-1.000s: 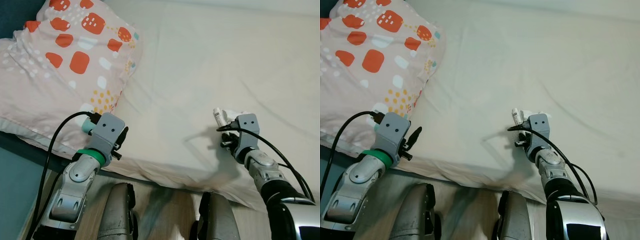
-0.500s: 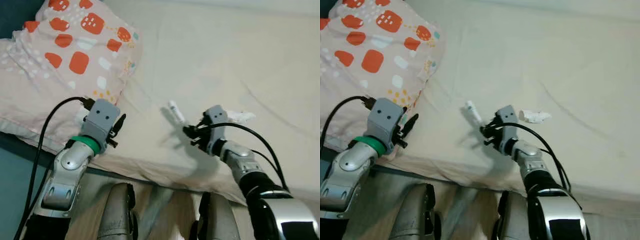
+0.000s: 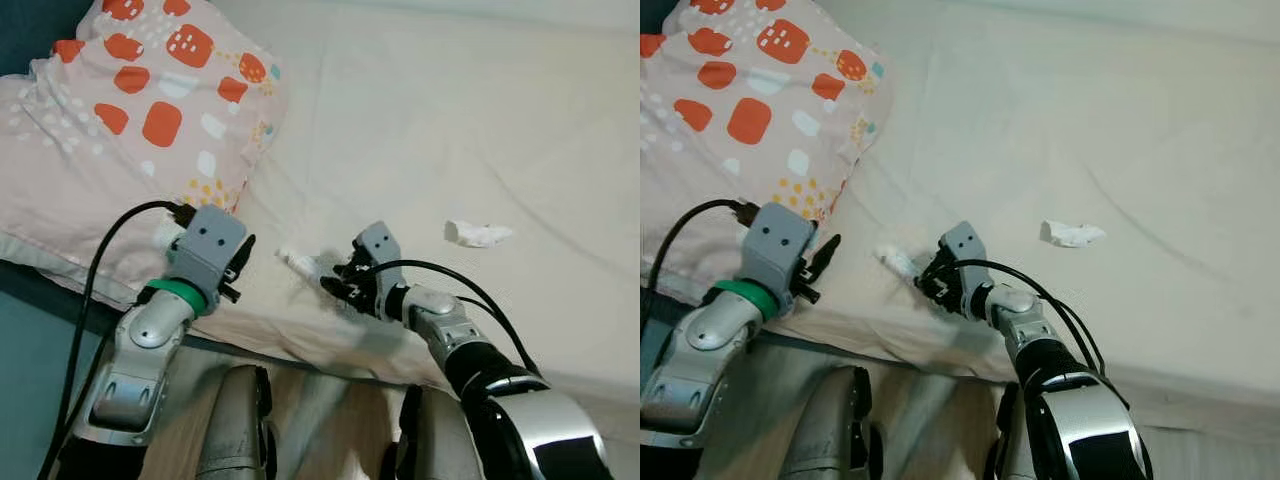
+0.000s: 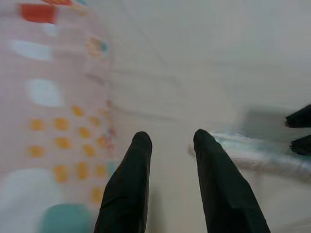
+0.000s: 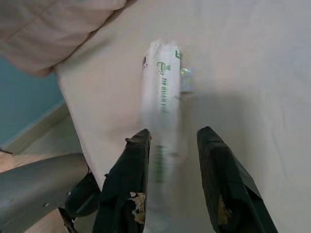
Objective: Clean up the room
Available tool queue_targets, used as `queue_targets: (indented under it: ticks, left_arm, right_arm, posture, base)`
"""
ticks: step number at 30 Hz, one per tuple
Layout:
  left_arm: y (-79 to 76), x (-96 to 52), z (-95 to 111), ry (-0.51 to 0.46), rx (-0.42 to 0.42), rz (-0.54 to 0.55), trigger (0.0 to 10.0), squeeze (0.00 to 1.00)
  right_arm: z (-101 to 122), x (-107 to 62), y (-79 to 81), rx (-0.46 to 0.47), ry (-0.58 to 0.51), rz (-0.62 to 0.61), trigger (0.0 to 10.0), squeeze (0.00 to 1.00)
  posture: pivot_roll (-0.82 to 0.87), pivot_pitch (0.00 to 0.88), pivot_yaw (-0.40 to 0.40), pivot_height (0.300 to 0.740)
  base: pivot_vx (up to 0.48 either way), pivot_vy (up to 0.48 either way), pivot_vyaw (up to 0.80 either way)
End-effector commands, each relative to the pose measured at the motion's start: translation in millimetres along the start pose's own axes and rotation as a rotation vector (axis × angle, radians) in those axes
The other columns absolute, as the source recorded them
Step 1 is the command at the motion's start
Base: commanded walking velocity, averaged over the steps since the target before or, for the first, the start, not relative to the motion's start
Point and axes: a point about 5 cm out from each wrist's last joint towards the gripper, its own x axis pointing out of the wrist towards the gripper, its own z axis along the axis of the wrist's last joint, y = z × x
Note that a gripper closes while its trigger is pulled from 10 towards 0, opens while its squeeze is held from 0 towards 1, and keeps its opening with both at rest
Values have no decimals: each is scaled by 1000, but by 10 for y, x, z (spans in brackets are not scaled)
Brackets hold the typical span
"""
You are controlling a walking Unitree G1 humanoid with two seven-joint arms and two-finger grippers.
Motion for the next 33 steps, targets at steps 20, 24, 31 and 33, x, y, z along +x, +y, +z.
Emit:
queue_targets:
  ticks: [20,24,31,33]
  left_arm:
    - [-104,-10,-144,71,2,-44,10000,0]
    - [-30,-137,-188,96,5,-26,10000,0]
    - [32,-335,-229,132,16,-25,10000,0]
    - [64,-370,-238,144,20,-19,10000,0]
  right_arm:
    - [191,-1143,-1107,-261,2,-926,10000,0]
    - [162,-1170,-1127,-226,6,-971,10000,1000]
    - [198,-1200,-1154,-138,-60,-999,10000,0]
    - [220,-1214,-1167,-123,-78,-1004,10000,0]
  posture:
    - [235,313,87,595]
    - [267,347,101,595]
    - [294,386,123,595]
    - [301,397,128,595]
  base:
    - [0,0,0]
    - [0,0,0]
    - [0,0,0]
    - [0,0,0]
